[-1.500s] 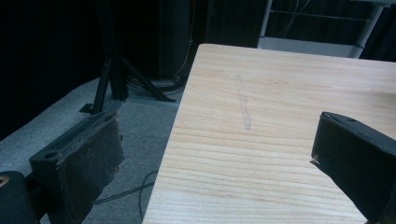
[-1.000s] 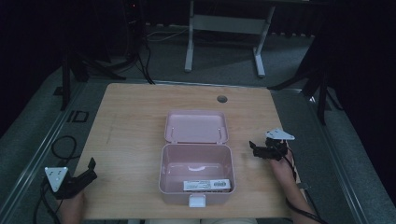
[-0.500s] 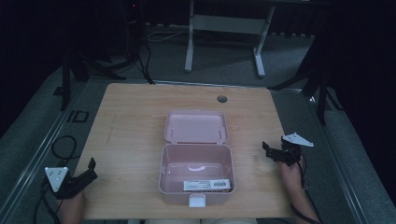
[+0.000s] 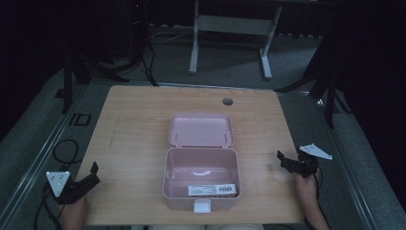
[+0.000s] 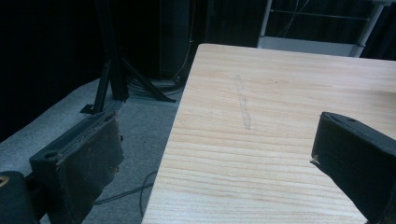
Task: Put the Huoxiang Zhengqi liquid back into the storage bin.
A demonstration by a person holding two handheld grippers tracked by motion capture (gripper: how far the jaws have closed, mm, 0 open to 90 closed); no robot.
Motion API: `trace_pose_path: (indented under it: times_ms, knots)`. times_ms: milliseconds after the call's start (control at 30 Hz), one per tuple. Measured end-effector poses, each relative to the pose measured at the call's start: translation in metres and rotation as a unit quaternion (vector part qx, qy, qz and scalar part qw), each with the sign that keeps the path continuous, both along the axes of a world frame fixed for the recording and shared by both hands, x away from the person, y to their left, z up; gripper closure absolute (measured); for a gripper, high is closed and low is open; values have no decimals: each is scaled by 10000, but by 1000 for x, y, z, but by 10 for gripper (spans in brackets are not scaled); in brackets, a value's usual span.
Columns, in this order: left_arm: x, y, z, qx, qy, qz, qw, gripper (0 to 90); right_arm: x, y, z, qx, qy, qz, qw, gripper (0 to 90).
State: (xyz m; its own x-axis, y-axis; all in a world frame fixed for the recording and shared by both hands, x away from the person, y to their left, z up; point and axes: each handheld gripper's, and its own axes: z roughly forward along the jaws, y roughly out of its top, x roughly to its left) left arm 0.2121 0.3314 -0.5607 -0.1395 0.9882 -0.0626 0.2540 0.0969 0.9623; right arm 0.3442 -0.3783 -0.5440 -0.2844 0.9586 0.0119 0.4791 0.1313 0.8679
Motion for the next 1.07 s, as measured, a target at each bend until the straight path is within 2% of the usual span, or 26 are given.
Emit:
trace_pose_path:
  times_ms: [333,433,633,1067]
  knots:
    - [0,0,0,11,4,-18,10000,21,-16,-11,-4,169,-111,-212,9996,106]
    - [0,0,0,10,-3,-13,10000,21,-18,-11,-3,198,-213,-169,9994,106]
    - [0,0,0,12,-6,-13,10000,21,-18,-10,-2,174,-276,-112,9994,106]
    - [0,-1,0,46,2,-30,10000,21,-15,-12,-4,104,-137,-110,9998,125]
